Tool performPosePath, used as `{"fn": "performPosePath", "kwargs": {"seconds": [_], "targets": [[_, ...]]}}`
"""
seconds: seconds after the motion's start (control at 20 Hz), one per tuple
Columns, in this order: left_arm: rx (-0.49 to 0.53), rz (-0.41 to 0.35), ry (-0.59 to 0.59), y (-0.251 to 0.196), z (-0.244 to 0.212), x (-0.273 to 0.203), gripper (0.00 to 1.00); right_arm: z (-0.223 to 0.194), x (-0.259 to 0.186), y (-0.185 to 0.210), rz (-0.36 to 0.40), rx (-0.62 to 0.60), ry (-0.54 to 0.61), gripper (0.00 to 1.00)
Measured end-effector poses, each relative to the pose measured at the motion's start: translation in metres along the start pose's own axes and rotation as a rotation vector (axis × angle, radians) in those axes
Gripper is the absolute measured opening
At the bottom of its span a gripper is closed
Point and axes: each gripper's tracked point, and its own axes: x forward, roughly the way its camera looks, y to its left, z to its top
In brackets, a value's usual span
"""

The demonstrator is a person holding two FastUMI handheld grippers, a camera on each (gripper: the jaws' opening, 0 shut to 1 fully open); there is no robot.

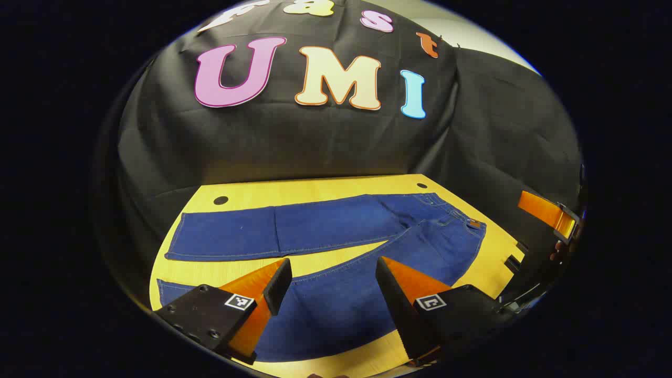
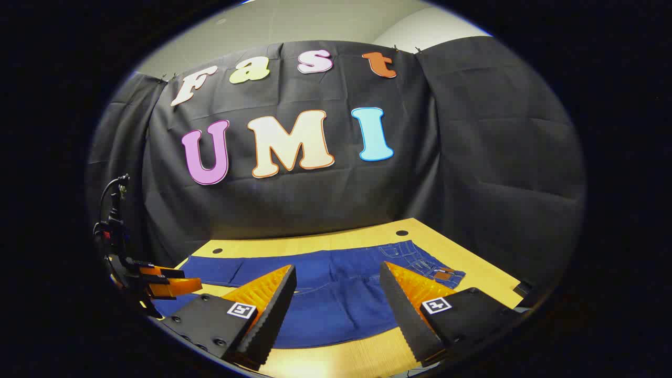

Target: Grasp the waist and the cuffs of the jeans and fold them to make the two legs overlap; first hold the waist and fold one-third of the jeans toward the cuffs, then hold the cuffs and fold the remaining one-third in the same direction to finish folding.

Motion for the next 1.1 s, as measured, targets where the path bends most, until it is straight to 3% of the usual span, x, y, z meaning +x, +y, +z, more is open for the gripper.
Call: {"fn": "performPosePath", "kwargs": {"seconds": [0.35,0.4,0.45,0.65,1.1], "targets": [[0.013,-0.022,0.079,0.013,-0.034,0.0,0.96,-0.013,-0.004,-0.002,-0.001,-0.005,0.039,0.98],[0.013,-0.03,0.094,0.015,-0.041,-0.001,0.96,-0.014,-0.006,-0.002,-0.002,-0.012,0.042,0.94],[0.012,-0.033,0.103,0.017,-0.045,-0.003,0.96,-0.015,-0.006,-0.003,-0.004,-0.017,0.046,1.0],[0.017,-0.039,0.153,0.034,-0.066,-0.006,0.96,-0.027,-0.012,-0.004,-0.001,-0.015,0.076,0.99],[0.136,-0.096,0.378,0.084,-0.133,-0.033,0.96,-0.051,-0.016,0.005,0.04,-0.042,0.144,0.98]]}}
